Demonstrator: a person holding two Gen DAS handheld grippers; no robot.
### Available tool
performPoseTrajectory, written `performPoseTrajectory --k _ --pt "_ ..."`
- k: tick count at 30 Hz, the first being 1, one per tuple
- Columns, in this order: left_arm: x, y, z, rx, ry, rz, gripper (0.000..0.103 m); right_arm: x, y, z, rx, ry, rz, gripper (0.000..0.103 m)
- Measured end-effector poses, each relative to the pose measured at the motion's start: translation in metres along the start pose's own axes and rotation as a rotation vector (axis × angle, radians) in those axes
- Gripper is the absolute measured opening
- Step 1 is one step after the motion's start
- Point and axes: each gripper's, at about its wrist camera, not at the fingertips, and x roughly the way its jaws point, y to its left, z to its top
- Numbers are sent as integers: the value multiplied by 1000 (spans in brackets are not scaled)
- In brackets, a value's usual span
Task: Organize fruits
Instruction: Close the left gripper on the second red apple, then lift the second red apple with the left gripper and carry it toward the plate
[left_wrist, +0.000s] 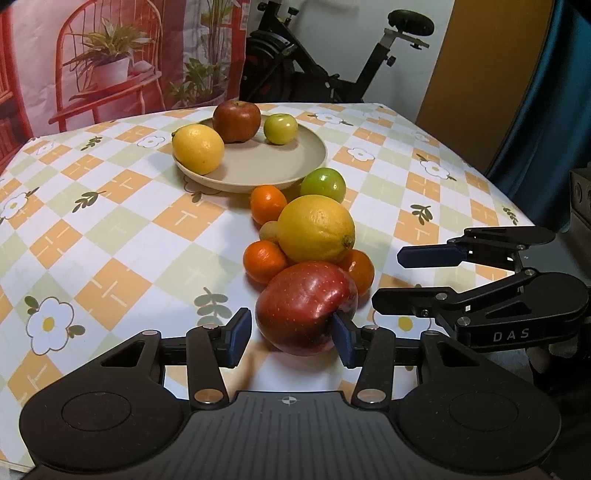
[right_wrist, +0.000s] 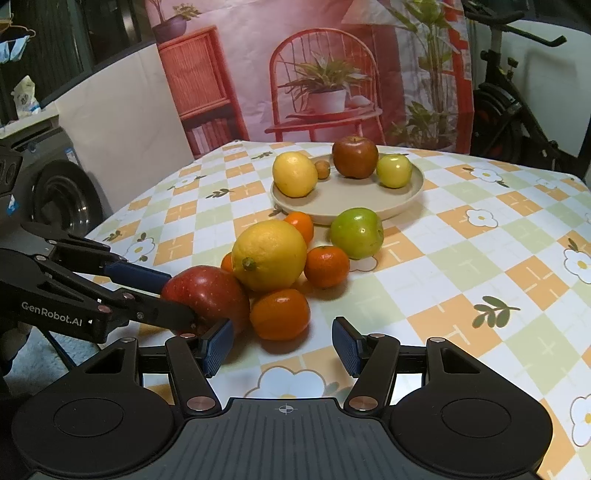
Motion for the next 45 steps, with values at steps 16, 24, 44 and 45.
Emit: performPoseTrajectory --k 16,24,44,45 --pt "1 29 -2 -199 -37 -79 47 -6 9 2 -48 -13 8 55" --pt "4 38 2 -258 -31 -128 47 -8 23 11 -153 -19 39 52" --pt "5 63 7 -411 -61 -174 42 9 46 25 -311 40 155 48" --pt "4 65 7 -423 -66 -174 42 11 47 26 -318 44 155 48"
